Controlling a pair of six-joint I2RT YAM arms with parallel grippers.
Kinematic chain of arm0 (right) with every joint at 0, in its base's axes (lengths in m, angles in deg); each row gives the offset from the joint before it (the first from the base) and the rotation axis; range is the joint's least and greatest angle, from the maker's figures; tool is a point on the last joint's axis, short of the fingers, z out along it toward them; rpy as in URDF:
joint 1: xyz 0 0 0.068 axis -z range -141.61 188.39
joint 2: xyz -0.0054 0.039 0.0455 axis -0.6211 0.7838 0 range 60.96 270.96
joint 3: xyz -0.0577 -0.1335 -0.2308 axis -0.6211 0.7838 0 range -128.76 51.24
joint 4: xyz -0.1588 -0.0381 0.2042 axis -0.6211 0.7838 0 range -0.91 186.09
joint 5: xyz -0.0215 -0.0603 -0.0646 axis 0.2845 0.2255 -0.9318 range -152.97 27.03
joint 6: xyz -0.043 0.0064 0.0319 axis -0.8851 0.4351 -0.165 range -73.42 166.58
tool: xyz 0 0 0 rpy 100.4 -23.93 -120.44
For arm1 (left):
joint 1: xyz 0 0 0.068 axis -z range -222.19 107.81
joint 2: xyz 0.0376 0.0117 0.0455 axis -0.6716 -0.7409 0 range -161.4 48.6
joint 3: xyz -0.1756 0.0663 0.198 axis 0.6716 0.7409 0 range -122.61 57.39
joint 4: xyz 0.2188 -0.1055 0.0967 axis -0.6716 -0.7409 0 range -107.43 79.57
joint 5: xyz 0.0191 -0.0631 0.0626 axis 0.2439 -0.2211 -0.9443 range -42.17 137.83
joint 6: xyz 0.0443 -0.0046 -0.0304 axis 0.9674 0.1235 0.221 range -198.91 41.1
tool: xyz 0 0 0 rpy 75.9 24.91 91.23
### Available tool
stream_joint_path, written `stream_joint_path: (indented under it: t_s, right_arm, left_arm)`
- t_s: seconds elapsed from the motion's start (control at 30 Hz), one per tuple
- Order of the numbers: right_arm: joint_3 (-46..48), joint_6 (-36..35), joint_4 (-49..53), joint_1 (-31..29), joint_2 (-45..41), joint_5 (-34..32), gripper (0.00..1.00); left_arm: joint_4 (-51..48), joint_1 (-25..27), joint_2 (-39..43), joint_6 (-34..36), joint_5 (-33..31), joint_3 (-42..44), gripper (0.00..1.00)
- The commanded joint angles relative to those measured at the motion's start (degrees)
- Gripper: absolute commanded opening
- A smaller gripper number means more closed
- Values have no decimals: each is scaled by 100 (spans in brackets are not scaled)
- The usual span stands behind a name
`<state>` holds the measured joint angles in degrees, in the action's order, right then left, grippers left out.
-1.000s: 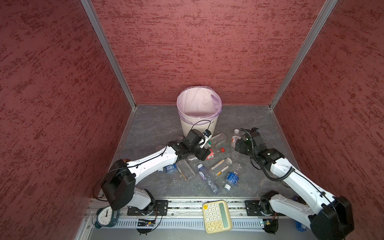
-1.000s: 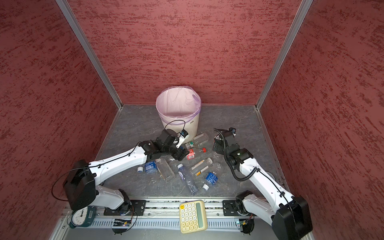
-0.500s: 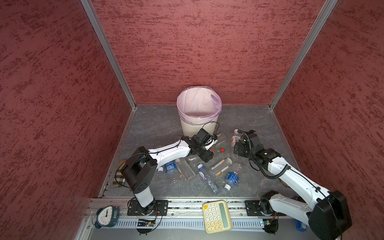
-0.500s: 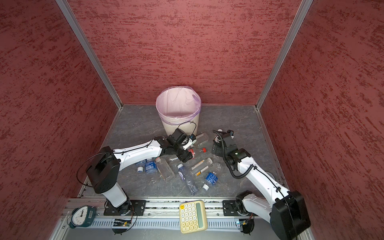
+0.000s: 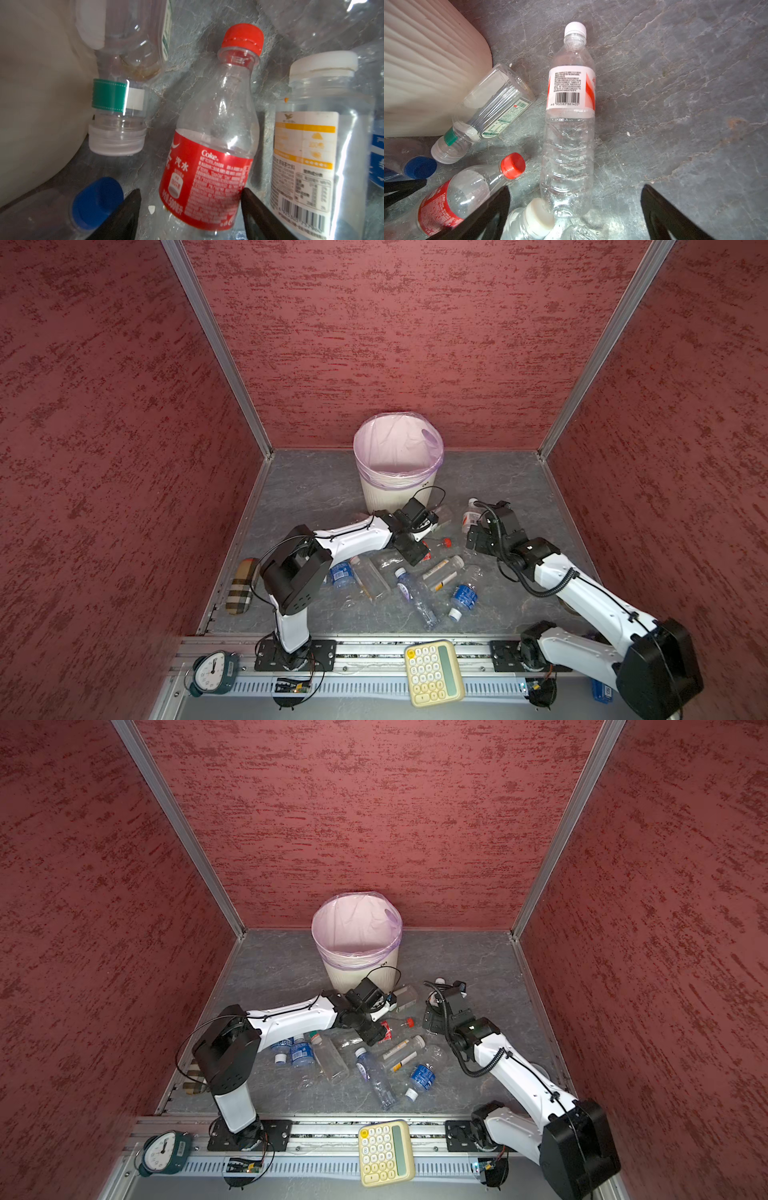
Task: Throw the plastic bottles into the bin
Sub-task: 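Reach both grippers toward the bottles beside the bin, then close the left gripper on the red-labelled Coke bottle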
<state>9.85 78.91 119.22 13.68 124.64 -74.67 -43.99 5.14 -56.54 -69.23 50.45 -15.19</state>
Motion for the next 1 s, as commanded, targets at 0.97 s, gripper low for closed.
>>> stream_joint_path:
  t_s: [0.97]
  right_arm:
    - [78, 27, -113, -42, -181, 57, 98]
  left_arm:
    - [-285, 301, 127, 223, -816, -323, 46]
